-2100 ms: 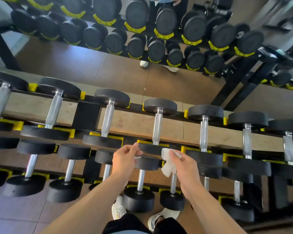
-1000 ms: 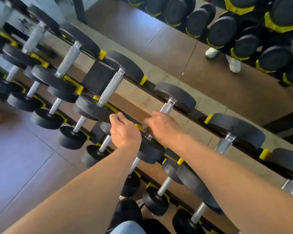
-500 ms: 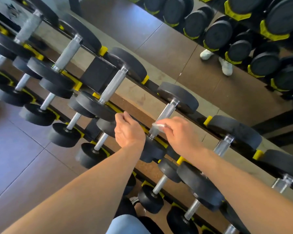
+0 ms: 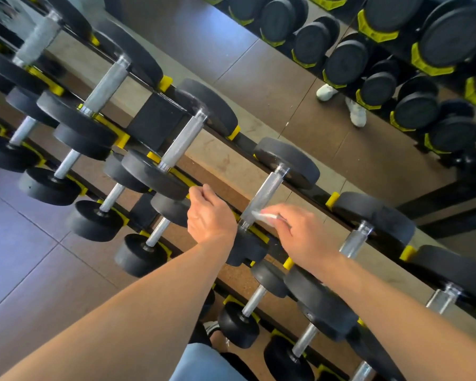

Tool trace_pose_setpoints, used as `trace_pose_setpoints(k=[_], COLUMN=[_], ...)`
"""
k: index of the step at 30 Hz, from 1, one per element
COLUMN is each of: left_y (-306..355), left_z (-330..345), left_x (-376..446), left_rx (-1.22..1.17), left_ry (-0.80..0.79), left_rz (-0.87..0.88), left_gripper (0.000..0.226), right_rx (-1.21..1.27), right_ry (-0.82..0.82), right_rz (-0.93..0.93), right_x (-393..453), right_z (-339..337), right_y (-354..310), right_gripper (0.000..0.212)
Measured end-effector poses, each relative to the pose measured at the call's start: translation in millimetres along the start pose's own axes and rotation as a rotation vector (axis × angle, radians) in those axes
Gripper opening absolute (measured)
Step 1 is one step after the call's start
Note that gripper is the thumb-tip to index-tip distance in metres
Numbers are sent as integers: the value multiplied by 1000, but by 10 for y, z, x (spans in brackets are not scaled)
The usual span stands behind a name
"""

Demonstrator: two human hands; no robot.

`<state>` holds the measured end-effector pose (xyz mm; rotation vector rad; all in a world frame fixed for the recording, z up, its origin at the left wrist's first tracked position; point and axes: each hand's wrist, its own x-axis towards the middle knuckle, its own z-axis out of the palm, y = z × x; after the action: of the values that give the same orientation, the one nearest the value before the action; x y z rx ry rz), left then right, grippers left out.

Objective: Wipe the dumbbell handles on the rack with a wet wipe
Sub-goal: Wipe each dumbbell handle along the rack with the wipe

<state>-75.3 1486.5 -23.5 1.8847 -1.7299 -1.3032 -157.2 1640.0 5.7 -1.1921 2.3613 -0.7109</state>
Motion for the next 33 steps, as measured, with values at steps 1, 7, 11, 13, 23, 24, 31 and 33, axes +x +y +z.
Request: trace_pose_setpoints(k=[1, 7, 11, 13, 23, 24, 31, 33], left_y=[3, 21, 25, 23, 3, 9, 7, 7], left_z=[0, -4, 1, 3, 18, 18, 32, 28], left_x=[-2, -7, -2, -3, 7, 4, 18, 20], left_rx=[0, 22, 43, 47, 114, 118, 138, 144], left_ry=[-2, 2, 0, -3, -29, -24, -14, -13], left_rz=[1, 7, 15, 19, 107, 108, 108, 106], left_gripper=[27, 26, 26, 26, 24, 24, 22, 23], right_rx=[-24, -360, -206, 22, 141, 28, -141, -27], right_ry=[111, -79, -248, -230, -25, -41, -102, -93], right_rz=[9, -27, -174, -51, 354, 247, 34, 49], right_x=[82, 652, 347, 143, 1, 71, 422, 413], right_z=[-55, 164, 299, 255, 182, 204, 180, 196], right_y=[-23, -38, -147, -160, -57, -28, 141, 170], right_gripper=[31, 28, 27, 23, 30, 44, 31, 26])
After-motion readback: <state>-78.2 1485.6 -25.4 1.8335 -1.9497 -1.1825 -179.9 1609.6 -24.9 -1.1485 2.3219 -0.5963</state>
